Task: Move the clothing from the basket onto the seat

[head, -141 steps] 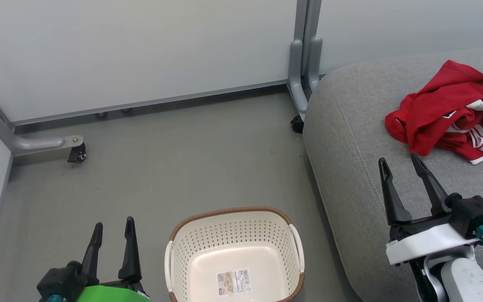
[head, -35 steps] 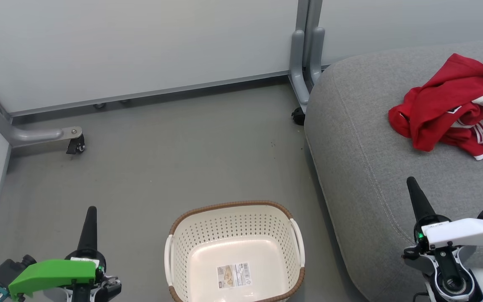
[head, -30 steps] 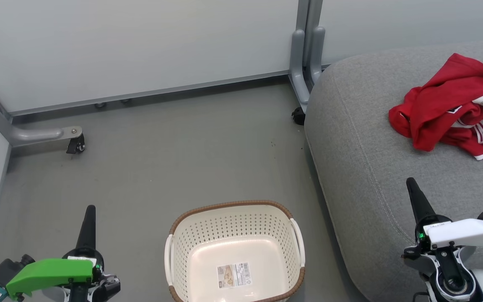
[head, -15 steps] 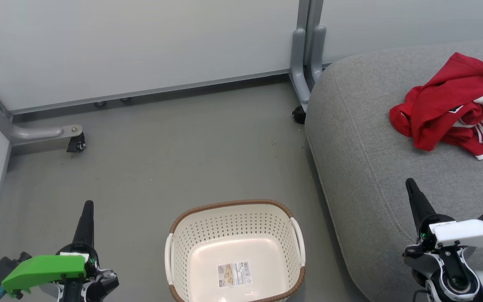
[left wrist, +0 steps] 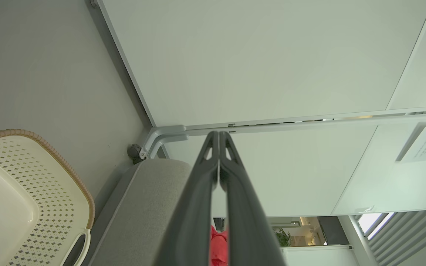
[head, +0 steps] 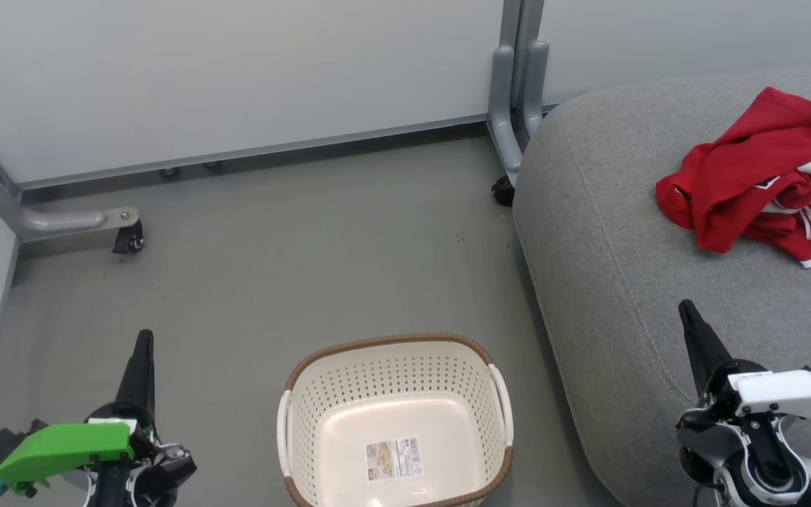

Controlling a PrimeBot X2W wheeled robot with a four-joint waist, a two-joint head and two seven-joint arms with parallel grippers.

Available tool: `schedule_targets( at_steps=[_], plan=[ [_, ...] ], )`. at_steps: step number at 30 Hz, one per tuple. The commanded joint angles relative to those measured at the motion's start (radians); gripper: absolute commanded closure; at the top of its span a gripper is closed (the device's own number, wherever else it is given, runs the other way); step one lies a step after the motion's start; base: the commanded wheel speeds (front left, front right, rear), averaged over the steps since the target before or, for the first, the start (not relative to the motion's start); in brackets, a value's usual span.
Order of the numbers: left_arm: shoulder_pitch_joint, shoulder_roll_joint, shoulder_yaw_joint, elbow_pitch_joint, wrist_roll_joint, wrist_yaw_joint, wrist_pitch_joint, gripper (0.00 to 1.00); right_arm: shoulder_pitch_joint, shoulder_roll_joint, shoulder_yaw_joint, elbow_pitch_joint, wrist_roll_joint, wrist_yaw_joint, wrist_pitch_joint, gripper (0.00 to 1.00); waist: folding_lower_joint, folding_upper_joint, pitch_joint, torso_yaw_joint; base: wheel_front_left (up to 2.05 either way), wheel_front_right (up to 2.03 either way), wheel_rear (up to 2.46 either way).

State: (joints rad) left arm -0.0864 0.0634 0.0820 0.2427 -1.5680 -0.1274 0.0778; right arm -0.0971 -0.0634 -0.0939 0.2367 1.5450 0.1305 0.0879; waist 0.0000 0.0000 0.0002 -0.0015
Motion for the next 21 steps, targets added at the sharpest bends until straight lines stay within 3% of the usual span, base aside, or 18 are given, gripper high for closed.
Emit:
schedule_targets(
  at_steps=[1,21],
  plan=[
    [-0.021,0.005,0.005,0.0,-0.019,-0.005,0.006,1.0,-0.015,0.002,-0.006,0.002,0.021,0.0,0.007,1.0,0.0,0.0,0.0,0.0,0.0,0.0,0.0],
    [-0.028,0.001,0.017,0.003,-0.06,-0.006,0.025,1.0,-0.013,0.008,-0.016,0.009,0.074,0.0,0.025,1.0,0.0,0.0,0.003,0.002,0.0,0.0,0.0]
  ],
)
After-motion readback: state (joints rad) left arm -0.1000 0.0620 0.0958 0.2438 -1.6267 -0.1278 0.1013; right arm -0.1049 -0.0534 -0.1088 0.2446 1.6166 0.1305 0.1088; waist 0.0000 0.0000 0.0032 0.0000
